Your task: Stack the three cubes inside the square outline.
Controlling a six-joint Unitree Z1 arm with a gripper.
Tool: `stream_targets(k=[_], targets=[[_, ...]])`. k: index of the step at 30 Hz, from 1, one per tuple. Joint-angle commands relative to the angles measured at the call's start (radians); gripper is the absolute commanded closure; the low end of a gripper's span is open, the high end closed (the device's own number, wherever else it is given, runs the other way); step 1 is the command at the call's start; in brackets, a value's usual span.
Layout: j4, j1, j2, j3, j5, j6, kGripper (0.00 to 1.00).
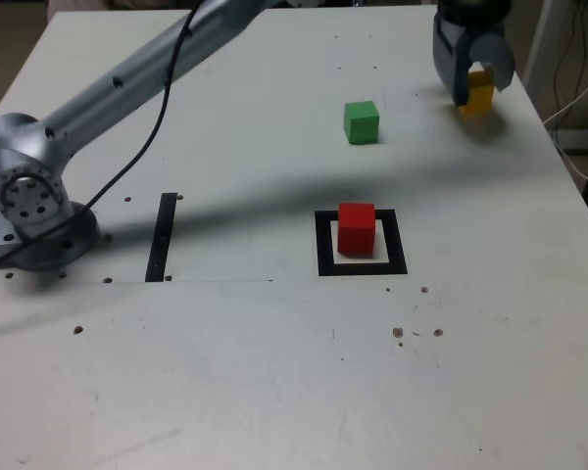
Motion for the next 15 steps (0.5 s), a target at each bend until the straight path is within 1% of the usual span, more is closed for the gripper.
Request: stream_targets(k=[1,8,11,15], targets=[[0.027,-0.01,-0.028,-0.027,-0.002,0.006,0.72],[0.094,-0.04,-0.087,-0.01,-0.011,0.017,0.72],[0.098,-0.056,-0.136,0.046,-0.016,0.019,0.72],[0.098,-0.075,-0.224,0.162,-0.018,0.016,0.72]])
